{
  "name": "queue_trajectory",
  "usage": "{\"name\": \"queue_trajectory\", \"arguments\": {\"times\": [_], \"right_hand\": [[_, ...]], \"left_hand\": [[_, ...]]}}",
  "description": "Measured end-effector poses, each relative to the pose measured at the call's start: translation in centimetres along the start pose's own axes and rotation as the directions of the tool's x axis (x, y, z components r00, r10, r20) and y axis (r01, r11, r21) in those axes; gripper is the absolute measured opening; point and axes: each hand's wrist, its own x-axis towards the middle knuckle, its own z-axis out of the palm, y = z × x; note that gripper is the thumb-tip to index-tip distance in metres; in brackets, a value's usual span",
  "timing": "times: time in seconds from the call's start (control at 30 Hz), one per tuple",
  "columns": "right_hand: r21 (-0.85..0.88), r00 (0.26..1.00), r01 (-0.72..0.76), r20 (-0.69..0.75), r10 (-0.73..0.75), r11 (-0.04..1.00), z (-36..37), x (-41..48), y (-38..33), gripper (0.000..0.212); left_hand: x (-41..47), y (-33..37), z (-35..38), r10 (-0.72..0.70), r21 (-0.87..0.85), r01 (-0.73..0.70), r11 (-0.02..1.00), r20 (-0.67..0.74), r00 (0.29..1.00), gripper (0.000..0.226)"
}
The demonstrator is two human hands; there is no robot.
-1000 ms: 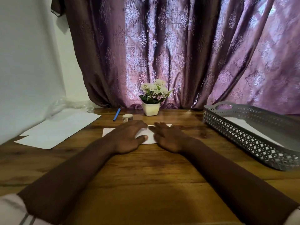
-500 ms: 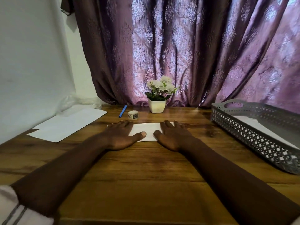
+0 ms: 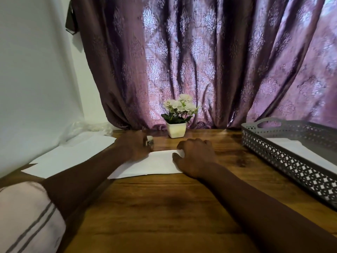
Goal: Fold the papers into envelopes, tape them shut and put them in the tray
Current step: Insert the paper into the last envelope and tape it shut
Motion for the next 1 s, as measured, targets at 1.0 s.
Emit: {"name": "queue_trajectory", "arguments": {"times": [1.0], "right_hand": [[0.654,0.959,0.199,-0.284,-0.008,0.729,-2.3,-2.8,-1.1,0.007]], "left_hand": [[-4.4,-0.4,-0.4,0.572,-0.222,-0.659,0.718,-0.35,0.742,0.025]]}}
